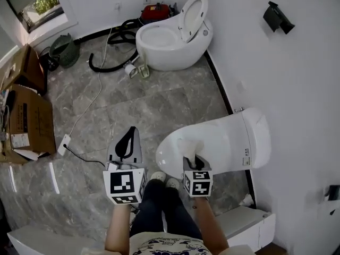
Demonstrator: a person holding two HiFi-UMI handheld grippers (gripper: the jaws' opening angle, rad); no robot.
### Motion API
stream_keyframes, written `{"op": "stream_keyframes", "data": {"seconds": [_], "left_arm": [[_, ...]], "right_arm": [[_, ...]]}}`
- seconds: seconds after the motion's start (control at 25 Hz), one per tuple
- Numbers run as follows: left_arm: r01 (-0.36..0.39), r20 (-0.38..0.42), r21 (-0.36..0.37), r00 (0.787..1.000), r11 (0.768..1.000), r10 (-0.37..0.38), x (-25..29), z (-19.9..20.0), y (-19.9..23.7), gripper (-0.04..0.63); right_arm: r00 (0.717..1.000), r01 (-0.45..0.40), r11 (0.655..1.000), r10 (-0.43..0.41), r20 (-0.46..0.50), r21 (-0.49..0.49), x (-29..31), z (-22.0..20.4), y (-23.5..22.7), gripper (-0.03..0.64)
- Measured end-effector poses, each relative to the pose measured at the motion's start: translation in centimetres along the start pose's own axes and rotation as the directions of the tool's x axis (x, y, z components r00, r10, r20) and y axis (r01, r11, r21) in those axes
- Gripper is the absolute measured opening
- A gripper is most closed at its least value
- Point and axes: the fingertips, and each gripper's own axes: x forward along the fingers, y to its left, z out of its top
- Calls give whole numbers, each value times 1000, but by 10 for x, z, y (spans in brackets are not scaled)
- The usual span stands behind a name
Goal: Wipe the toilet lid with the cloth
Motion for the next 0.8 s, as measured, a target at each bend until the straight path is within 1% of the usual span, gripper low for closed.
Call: {"op": "stream_keyframes", "data": {"seconds": [0.08,0.2,0.32,0.44,0.56,0.8], "left_arm": [[2,33,-8,999,1000,-2,-6,25,-3,9],[12,79,-10,997,1000,-11,-17,60,-8,9],[19,136,10,990,1000,-20,-26,93,-16,9],[23,194,24,981,999,-27,-31,127,-22,9],[24,241,30,970,999,-31,-38,157,-29,9],[31,329,45,943,998,-44,-54,208,-45,9]], "right_arm": [[996,11,1000,-12,86,11,-28,39,-3,115],[975,28,999,-34,221,32,-74,96,-7,115],[939,49,998,-56,338,31,-118,143,-14,115],[896,83,996,-80,437,14,-157,184,-21,115],[855,104,995,-95,509,12,-191,215,-27,115],[786,110,993,-110,609,37,-242,250,-35,115]]}}
